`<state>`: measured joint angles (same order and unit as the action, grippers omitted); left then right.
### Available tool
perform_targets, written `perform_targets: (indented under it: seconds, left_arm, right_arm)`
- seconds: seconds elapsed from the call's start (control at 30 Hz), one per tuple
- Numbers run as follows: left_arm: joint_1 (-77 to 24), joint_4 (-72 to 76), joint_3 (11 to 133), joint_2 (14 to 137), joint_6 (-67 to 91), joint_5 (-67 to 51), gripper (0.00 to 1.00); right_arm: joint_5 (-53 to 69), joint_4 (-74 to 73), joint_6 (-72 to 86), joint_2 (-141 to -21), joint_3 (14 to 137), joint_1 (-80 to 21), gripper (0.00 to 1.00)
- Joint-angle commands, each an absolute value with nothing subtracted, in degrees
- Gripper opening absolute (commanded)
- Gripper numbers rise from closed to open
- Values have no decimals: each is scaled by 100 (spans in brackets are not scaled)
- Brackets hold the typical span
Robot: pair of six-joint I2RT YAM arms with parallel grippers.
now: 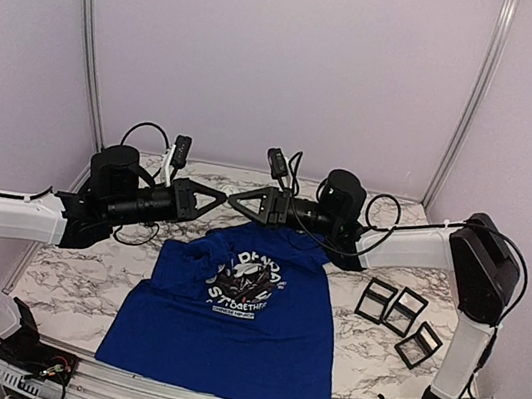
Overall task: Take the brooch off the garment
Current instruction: Close the brooch securely.
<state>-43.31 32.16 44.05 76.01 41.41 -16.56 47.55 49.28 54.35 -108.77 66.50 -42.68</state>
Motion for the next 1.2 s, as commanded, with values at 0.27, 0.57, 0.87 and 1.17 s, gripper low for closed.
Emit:
perform_targets:
  seconds: [0.27,0.57,0.87,1.17]
  left_arm:
    - [-4543,3078,4621,7577,3661,-1768,0]
    - [-4640,2651,4828,7488,3131,-1770,0]
    - [-4682,2754,4733,7448,3239,-1641,0]
    - [-4772,3609,4293,7503,3785,-1449,0]
  right_arm:
    - [4870,4719,5503,-11091,6838,-4218,14]
    - [5113,4912,5753,-11194,6867,-4219,12]
    - [4797,5065,5772,-11071,6732,-4219,11]
    - [4452,5231,5774,-10918,6577,-4219,11]
